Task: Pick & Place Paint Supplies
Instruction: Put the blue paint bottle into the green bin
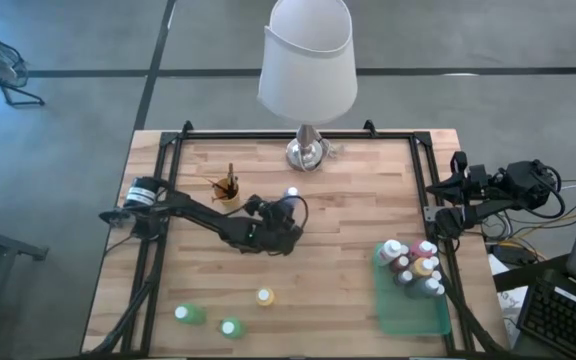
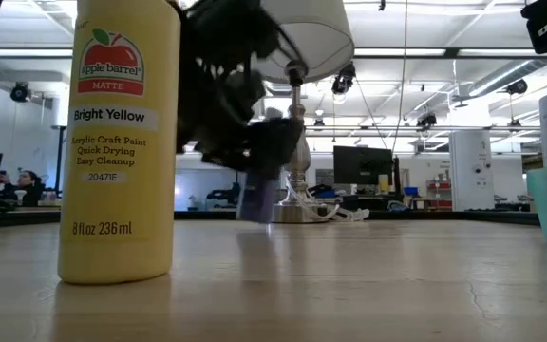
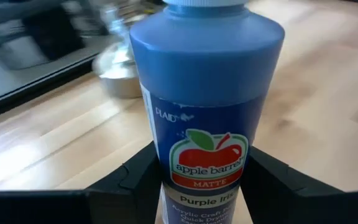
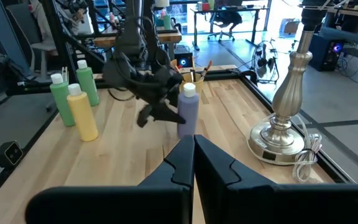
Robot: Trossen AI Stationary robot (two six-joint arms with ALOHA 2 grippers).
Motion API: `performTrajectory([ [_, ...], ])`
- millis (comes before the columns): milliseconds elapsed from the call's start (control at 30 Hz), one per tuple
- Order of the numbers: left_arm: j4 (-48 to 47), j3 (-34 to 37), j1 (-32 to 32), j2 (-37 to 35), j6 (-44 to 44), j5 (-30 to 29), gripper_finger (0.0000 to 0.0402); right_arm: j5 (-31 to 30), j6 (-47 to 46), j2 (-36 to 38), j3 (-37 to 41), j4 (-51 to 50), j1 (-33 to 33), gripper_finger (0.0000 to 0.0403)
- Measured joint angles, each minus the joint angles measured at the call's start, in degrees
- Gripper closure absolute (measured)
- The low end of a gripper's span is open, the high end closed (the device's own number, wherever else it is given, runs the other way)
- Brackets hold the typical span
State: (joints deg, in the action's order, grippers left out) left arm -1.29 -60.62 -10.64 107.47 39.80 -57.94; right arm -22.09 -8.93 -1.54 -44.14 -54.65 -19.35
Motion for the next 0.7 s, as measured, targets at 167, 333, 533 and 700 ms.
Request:
performTrajectory([
  [167, 0.10, -2.24, -0.63, -2.90, -8.43, 9.39, 0.0214, 0.02, 0.00, 0.01, -0.02, 0.00, 0.00, 0.0394],
  [333, 0.21, -2.88, -0.93, -7.25, -14.30, 17.85, 0.0214, 0.00, 0.00, 0.02, -0.02, 0.00, 0.00, 0.0394],
  [533, 0.28, -2.86, -0.93, -12.29, -18.59, 28.40, 0.0214, 0.00, 0.00, 0.02, 0.00, 0.00, 0.01, 0.0394],
  [700, 0.25, -2.86, -0.93, -15.09, -19.64, 35.92, 0.0213, 0.02, 0.00, 0.01, -0.01, 0.00, 0.01, 0.0394],
])
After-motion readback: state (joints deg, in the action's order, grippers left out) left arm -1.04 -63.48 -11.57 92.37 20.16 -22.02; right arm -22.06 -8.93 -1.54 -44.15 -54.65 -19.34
